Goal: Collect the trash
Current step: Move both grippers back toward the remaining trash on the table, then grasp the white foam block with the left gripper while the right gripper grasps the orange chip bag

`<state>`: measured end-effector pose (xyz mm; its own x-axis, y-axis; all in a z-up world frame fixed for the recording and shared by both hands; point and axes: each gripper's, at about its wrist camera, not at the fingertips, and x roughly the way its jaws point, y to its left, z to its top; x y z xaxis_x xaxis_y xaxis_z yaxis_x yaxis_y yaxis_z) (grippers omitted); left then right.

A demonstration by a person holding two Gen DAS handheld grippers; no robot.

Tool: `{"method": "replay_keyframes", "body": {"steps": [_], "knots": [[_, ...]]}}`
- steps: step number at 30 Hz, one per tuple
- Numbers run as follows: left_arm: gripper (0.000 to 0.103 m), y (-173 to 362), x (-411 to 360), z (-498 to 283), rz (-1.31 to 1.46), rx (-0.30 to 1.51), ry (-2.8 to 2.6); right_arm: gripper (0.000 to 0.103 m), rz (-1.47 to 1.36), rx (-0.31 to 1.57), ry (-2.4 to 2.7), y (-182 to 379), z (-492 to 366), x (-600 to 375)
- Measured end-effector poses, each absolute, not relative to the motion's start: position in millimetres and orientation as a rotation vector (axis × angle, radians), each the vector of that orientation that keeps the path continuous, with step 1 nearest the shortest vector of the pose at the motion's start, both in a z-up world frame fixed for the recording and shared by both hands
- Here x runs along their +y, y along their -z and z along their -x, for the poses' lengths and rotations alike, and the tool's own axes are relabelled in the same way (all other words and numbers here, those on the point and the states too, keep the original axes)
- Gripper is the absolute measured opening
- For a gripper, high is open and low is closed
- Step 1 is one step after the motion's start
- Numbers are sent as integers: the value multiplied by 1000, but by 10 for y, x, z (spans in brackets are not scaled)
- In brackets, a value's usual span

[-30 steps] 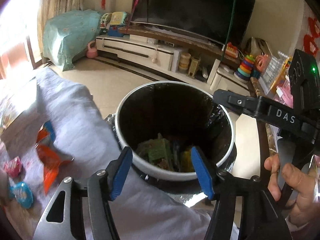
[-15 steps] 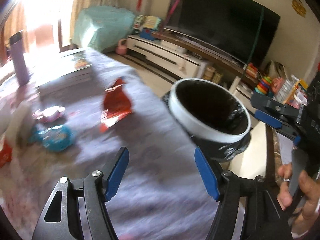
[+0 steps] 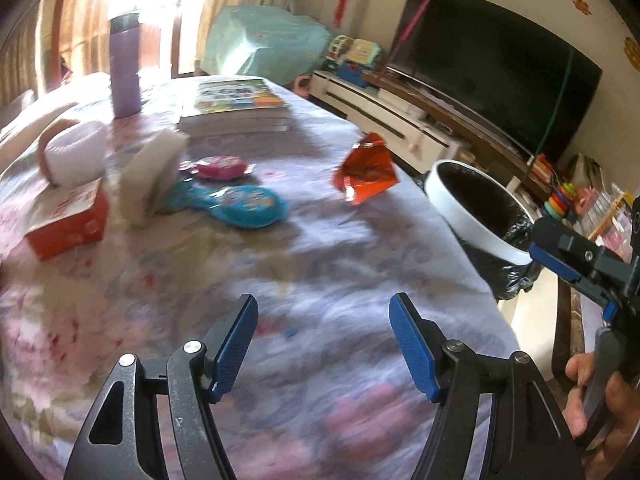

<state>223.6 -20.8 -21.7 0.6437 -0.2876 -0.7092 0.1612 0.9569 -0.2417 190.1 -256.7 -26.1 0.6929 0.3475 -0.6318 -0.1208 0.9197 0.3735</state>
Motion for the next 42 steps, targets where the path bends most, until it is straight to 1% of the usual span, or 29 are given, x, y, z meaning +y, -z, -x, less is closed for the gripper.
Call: {"method": "replay_keyframes", "body": {"steps": [14, 27, 34, 42], "knots": [[68, 337, 346, -2133, 213, 848, 156, 92, -280, 815, -330, 475, -1951, -2099], [68, 371, 596, -2184, 234, 848, 115, 92, -252, 840, -342, 565, -2090, -1911], [68, 353, 647, -2289, 221, 842, 108, 92, -257, 844, -324, 611, -2193, -1912], [70, 273, 660, -2613, 155, 815, 84, 92, -224, 843, -312, 599, -2430, -1876]]}}
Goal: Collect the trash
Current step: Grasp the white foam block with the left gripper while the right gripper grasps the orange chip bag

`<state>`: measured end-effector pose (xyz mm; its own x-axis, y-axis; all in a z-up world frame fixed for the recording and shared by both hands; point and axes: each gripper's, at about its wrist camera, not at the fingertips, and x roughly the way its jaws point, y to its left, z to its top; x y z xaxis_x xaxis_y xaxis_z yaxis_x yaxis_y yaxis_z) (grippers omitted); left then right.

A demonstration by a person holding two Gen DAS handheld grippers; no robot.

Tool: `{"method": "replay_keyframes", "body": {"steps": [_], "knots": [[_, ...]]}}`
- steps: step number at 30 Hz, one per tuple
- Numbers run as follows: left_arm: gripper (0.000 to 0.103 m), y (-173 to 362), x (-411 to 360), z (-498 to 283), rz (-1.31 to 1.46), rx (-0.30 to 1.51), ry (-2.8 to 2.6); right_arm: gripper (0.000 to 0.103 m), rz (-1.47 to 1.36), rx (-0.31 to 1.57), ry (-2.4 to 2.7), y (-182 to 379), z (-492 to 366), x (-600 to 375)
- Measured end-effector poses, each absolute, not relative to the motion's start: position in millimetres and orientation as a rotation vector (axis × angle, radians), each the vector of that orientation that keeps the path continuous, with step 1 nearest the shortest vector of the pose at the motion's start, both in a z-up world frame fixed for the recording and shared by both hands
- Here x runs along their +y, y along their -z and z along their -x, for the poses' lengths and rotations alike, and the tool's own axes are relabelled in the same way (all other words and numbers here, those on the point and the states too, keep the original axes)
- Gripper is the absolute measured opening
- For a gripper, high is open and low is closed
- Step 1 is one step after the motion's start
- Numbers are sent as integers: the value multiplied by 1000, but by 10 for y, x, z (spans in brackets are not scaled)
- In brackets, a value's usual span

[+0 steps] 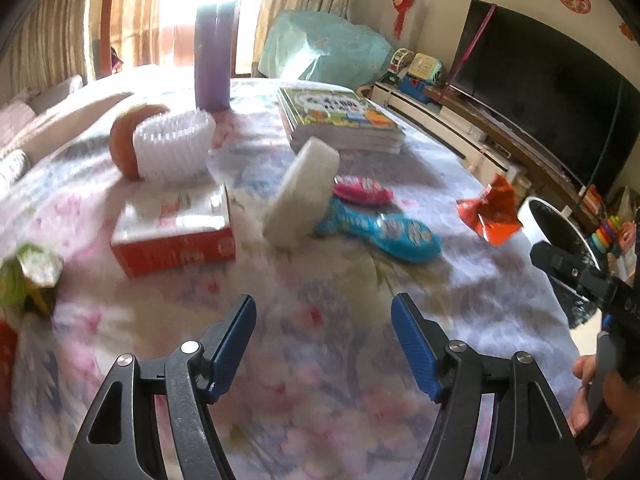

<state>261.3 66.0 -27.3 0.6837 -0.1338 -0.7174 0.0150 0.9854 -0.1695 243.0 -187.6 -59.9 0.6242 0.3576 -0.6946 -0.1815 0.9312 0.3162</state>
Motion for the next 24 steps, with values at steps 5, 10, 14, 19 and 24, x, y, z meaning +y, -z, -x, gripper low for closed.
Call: {"method": "replay_keyframes", "body": {"steps": [5, 10, 14, 19, 24], "knots": [[74, 229, 674, -2852, 124, 790, 54, 92, -229, 846, -294, 640, -2615, -1906], [74, 256, 654, -3073, 96, 785, 42, 92, -224, 857, -286, 690, -2810, -1901], [65, 318, 621, -3203, 76, 791, 32, 73, -216, 873, -283, 758, -2923, -1883], [32, 382, 596, -3270, 73, 816, 53, 16, -220, 903, -281, 835, -2967, -1890], [29, 298, 574, -3162, 89, 787, 85, 11, -232, 875, -304, 758, -2868, -1917]]}}
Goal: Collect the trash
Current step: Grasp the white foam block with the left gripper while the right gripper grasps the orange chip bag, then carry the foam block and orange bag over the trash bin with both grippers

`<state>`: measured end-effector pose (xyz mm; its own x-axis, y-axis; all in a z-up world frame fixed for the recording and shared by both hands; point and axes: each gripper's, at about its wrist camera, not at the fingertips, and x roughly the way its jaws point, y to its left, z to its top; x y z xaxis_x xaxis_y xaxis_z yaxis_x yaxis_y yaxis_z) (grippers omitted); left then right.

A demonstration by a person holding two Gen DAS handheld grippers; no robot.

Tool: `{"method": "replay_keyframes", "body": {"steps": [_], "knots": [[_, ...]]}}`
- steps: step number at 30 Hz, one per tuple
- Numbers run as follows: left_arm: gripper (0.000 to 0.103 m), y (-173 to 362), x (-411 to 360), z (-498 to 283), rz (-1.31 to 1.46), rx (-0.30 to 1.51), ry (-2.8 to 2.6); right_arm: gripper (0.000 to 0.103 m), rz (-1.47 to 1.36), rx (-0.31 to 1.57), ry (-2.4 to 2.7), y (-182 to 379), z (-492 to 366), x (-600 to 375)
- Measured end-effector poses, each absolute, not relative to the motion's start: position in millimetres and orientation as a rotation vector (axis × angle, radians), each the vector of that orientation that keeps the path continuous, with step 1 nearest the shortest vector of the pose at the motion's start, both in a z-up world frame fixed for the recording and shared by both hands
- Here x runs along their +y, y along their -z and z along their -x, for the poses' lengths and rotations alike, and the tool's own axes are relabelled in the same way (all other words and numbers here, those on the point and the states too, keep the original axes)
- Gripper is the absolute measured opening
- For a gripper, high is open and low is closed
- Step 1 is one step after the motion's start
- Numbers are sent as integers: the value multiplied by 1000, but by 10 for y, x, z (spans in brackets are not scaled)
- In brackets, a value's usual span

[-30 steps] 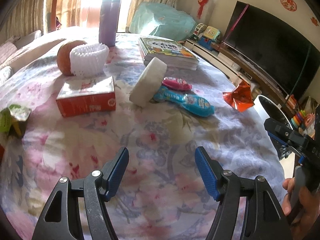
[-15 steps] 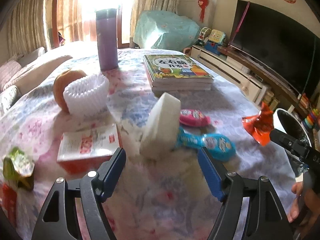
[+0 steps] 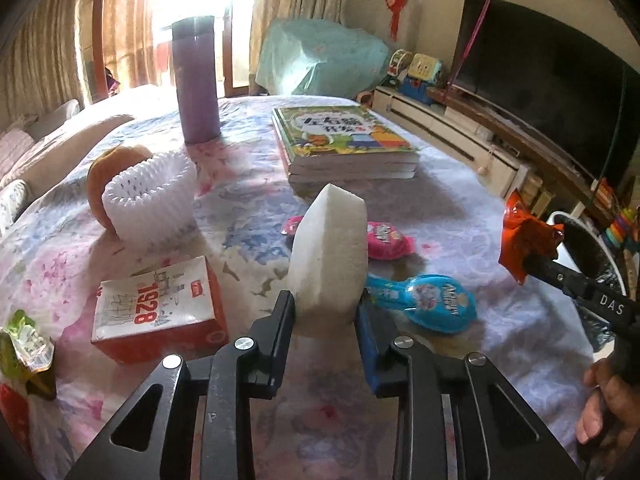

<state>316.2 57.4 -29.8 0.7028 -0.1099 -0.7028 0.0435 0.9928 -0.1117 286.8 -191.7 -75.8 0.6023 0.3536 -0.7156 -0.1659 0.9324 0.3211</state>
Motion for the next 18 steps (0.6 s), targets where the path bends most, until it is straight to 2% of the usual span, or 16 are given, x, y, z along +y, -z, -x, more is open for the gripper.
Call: {"method": "replay_keyframes", "body": {"steps": [18], "knots": [[28, 52, 83, -2699, 107, 755, 282, 10, -265, 797, -297, 410, -2369, -2291]]}}
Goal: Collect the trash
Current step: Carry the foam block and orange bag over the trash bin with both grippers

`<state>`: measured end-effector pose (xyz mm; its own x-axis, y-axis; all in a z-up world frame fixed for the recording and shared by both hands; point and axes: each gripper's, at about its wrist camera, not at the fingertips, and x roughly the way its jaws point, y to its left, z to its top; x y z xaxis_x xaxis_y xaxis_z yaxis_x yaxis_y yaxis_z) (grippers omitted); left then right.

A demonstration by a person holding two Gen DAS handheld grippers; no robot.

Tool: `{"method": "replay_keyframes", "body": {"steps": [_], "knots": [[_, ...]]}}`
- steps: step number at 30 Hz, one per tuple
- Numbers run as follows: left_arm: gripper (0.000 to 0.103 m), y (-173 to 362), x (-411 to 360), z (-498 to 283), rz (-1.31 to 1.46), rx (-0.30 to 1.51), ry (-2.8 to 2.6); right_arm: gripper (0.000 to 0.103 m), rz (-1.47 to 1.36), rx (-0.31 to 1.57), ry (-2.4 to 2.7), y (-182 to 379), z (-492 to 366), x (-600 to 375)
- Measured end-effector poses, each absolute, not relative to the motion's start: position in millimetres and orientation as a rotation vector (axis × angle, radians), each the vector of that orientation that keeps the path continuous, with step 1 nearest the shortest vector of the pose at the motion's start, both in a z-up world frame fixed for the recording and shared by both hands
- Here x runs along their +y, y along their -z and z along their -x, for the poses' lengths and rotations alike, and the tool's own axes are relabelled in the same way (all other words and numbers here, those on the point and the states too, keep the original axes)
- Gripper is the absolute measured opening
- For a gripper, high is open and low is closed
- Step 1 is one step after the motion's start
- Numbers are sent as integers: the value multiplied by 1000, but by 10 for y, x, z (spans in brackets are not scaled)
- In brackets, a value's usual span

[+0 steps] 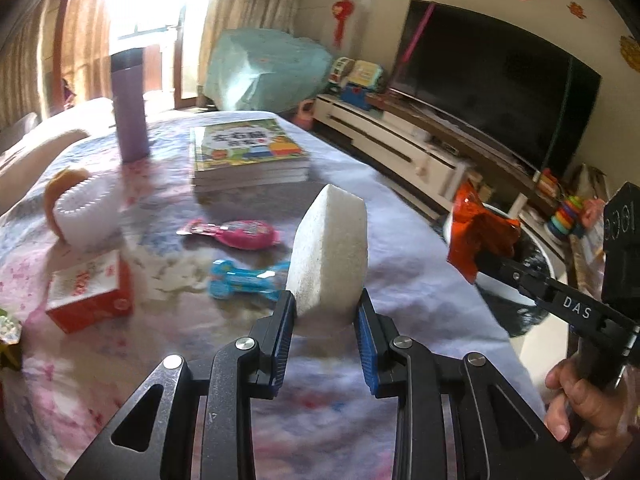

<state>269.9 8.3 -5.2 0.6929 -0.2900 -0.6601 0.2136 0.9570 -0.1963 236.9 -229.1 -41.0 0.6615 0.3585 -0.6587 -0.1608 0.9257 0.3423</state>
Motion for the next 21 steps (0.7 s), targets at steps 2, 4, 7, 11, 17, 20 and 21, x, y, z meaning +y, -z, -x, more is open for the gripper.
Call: {"method": "replay_keyframes", "body": {"steps": [2, 4, 7, 11, 17, 20, 21], "knots": [[28, 38, 0, -2678, 103, 757, 303, 10, -266, 790, -286, 387, -2316, -2367], [28, 41, -85, -2667, 94, 759, 324, 10, -270, 783, -272, 367, -2268, -2441], [28, 40, -211, -2656, 84, 761, 352, 10, -278, 773, -246, 337, -2200, -2575], [28, 34, -355, -2658, 75, 762, 381, 10, -286, 766, -214, 318, -2129, -2745], [28, 29, -565, -2667, 61, 767, 415, 10, -292, 759, -174, 311, -2041, -2936], [28, 23, -642, -2683, 53, 767, 430, 10, -299, 756, -154, 316, -1999, -3039], [28, 18, -670, -2691, 50, 766, 435, 10, -301, 756, -147, 316, -1995, -3071]]}}
